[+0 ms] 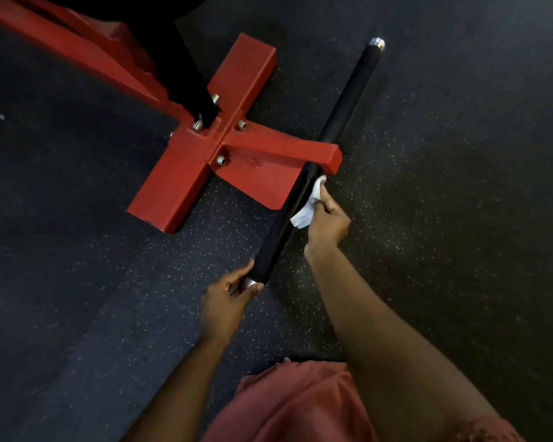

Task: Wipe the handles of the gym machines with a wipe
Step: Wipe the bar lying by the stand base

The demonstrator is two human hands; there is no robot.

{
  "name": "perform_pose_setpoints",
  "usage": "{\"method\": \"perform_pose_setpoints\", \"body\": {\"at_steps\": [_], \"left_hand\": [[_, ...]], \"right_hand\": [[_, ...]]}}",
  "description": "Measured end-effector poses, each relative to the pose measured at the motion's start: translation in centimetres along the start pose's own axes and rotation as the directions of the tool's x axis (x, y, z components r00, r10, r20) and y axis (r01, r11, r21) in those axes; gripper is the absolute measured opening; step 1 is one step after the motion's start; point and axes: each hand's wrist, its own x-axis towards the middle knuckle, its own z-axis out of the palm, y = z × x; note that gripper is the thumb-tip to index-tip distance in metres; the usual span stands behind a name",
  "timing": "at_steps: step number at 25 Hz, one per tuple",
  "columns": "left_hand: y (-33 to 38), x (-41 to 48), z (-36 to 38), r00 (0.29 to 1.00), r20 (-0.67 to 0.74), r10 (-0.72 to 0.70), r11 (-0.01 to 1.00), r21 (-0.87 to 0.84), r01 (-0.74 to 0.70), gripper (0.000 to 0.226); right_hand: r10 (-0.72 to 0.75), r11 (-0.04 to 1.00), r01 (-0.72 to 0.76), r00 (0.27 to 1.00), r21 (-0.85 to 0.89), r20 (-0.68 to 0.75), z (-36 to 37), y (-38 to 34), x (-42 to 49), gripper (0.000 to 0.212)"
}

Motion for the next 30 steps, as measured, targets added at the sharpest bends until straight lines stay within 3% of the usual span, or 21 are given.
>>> {"method": "perform_pose_setpoints", "body": {"at_steps": [5, 8, 10, 12, 14, 16, 18, 19, 20, 21, 22, 24, 30], "left_hand": [[0.1, 0.1, -0.1, 1.0, 0.005, -0.018, 1.0, 0.008, 0.018, 0.05], [0.3, -0.1, 0.2, 1.0, -0.006, -0.009, 1.0, 0.02, 0.009, 0.05], [0.7, -0.5, 0.4, 0.999, -0.042, 0.001, 0.999, 0.054, 0.001, 0.047], [1.0, -0.8, 0.5, 0.997, -0.074, 0.001, 0.998, 0.063, 0.004, 0.046], [1.1, -1.0, 0.5, 0.996, -0.093, -0.004, 0.999, 0.046, 0.008, 0.046], [1.0, -0.9, 0.6, 0.994, -0.112, 0.001, 0.998, 0.066, 0.006, 0.045], [0.7, -0.9, 0.8, 0.99, -0.138, 0.001, 0.998, 0.068, 0.008, 0.044], [0.7, -1.0, 0.9, 0.989, -0.15, 0.002, 0.998, 0.067, 0.009, 0.043], [0.7, -1.1, 1.1, 0.987, -0.16, 0.004, 0.998, 0.069, 0.007, 0.042], [0.8, -1.2, 1.2, 0.986, -0.166, 0.005, 0.998, 0.067, 0.006, 0.042], [0.9, -1.3, 1.2, 0.985, -0.171, 0.001, 0.998, 0.061, 0.01, 0.041], [1.1, -1.3, 1.2, 0.985, -0.174, -0.012, 0.999, 0.042, 0.02, 0.041], [0.9, -1.4, 1.3, 0.979, -0.197, -0.046, 0.999, 0.012, 0.05, 0.041]], "right_hand": [[0.094, 0.996, -0.094, 0.995, -0.013, 0.031, -2.0, 5.7, -4.8, 0.031], [0.118, 0.986, -0.106, 0.989, -0.126, 0.089, -3.9, 7.6, -7.6, 0.03], [0.122, 0.961, -0.077, 0.98, -0.266, 0.156, -5.3, 7.7, -9.0, 0.029], [0.036, 0.901, 0.066, 0.974, -0.429, 0.225, -6.3, 6.1, -9.4, 0.027], [-0.164, 0.772, 0.348, 0.918, -0.532, 0.362, -6.2, 2.6, -7.8, 0.027], [-0.347, 0.514, 0.654, 0.751, -0.555, 0.562, -4.4, -1.5, -4.8, 0.03], [-0.406, 0.054, 0.855, 0.491, -0.516, 0.771, -1.8, -4.7, -1.8, 0.025], [-0.349, -0.176, 0.862, 0.396, -0.475, 0.849, -0.7, -5.6, -0.7, 0.02], [-0.246, -0.32, 0.827, 0.399, -0.463, 0.883, 0.0, -5.8, 0.2, 0.021], [-0.151, -0.404, 0.784, 0.452, -0.472, 0.879, 0.3, -5.8, 0.6, 0.024], [-0.088, -0.458, 0.745, 0.505, -0.485, 0.859, 0.3, -5.5, 0.7, 0.028], [-0.071, -0.478, 0.729, 0.524, -0.49, 0.849, -0.3, -4.5, -0.2, 0.03], [0.078, -0.432, 0.835, 0.41, -0.34, 0.909, -2.1, -0.8, -5.0, 0.035]]}}
